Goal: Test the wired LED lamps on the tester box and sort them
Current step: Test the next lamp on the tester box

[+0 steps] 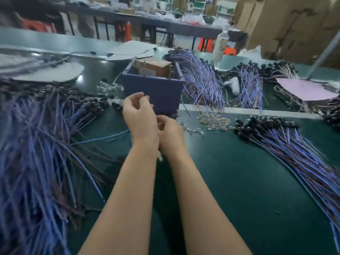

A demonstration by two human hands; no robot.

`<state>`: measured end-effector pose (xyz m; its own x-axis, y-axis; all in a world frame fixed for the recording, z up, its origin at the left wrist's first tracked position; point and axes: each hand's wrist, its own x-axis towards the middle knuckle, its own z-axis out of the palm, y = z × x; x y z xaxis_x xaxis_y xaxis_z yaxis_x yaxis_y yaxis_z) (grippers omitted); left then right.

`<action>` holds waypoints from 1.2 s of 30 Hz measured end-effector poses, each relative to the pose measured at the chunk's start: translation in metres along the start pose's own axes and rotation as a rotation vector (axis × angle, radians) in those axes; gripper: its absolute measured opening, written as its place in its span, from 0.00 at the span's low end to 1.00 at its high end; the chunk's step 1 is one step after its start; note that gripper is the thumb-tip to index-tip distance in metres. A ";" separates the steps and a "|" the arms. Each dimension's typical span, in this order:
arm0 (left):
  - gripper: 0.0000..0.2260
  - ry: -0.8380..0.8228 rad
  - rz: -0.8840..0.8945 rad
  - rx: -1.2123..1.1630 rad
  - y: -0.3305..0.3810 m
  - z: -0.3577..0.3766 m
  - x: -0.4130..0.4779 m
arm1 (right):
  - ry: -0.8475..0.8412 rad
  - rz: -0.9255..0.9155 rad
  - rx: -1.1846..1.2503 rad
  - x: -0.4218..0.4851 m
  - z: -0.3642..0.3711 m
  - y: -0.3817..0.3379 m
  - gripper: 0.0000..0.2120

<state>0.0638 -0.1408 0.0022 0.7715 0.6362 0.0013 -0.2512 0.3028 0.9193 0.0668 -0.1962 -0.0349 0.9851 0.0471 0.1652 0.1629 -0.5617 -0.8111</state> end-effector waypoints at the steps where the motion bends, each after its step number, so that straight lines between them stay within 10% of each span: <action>1: 0.07 0.039 -0.012 -0.011 0.005 -0.014 0.009 | -0.079 -0.050 -0.184 0.002 0.017 -0.005 0.12; 8: 0.07 0.109 -0.072 -0.074 0.030 -0.065 0.039 | -0.265 -0.219 -0.575 0.014 0.042 -0.021 0.10; 16: 0.24 -1.281 -0.335 0.561 0.042 -0.043 -0.009 | 0.099 -0.179 0.054 0.018 -0.043 -0.021 0.06; 20: 0.32 -1.069 -0.465 0.760 0.026 -0.026 -0.013 | 0.334 -0.044 0.411 0.006 -0.070 0.002 0.10; 27: 0.06 -0.384 -0.327 -0.350 0.005 -0.016 0.001 | 0.355 0.207 0.095 -0.008 -0.096 0.037 0.13; 36: 0.14 -0.038 -0.093 -0.233 -0.017 -0.025 0.022 | -0.761 -0.030 0.275 -0.042 -0.121 0.006 0.04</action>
<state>0.0707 -0.1138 -0.0236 0.8180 0.5720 -0.0607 -0.3022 0.5172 0.8007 0.0195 -0.3021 0.0210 0.7313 0.6636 -0.1574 0.0998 -0.3324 -0.9378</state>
